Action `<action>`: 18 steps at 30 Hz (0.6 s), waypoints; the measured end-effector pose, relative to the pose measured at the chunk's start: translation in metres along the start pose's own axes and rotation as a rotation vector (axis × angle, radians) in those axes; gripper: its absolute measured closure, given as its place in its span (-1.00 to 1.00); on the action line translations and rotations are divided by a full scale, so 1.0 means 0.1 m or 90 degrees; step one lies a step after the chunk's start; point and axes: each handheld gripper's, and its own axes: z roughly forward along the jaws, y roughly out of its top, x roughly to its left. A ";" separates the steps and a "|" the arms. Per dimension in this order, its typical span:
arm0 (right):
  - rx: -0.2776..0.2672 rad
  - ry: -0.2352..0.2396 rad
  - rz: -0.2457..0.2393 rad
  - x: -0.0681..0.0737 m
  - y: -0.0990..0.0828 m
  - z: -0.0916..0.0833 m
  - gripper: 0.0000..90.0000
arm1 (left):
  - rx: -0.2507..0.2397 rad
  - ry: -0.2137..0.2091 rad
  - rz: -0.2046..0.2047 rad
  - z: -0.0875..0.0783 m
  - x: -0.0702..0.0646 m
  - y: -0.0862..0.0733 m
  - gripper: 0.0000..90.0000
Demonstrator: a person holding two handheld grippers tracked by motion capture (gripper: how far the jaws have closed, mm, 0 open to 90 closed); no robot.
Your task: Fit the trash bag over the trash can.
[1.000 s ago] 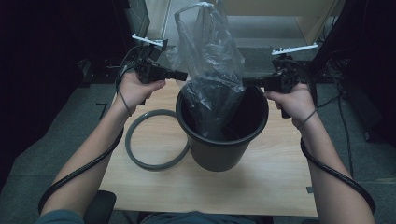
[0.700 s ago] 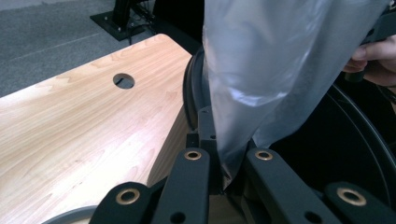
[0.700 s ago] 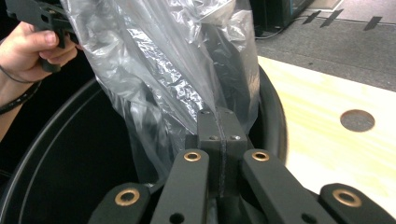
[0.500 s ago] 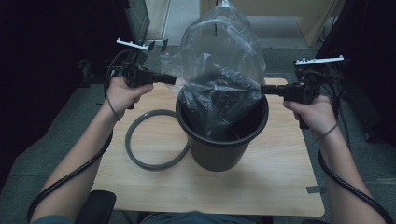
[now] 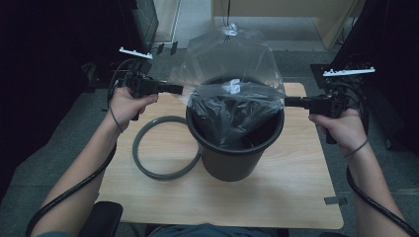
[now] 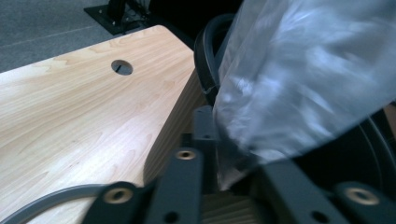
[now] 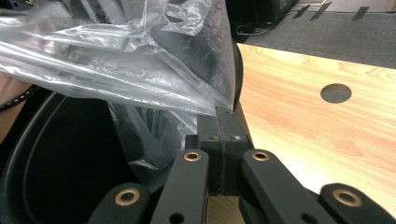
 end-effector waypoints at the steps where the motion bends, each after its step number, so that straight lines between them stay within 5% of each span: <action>1: -0.001 0.002 -0.003 0.00 0.00 0.00 0.99 | 0.000 0.000 0.000 0.01 0.00 0.00 0.76; 7: -0.011 0.023 -0.028 0.05 -0.01 -0.01 0.55 | -0.010 -0.007 0.020 0.01 -0.06 0.02 0.39; 18: -0.050 0.038 -0.053 0.19 0.05 -0.23 0.35 | -0.045 -0.015 0.078 -0.24 -0.23 0.08 -0.01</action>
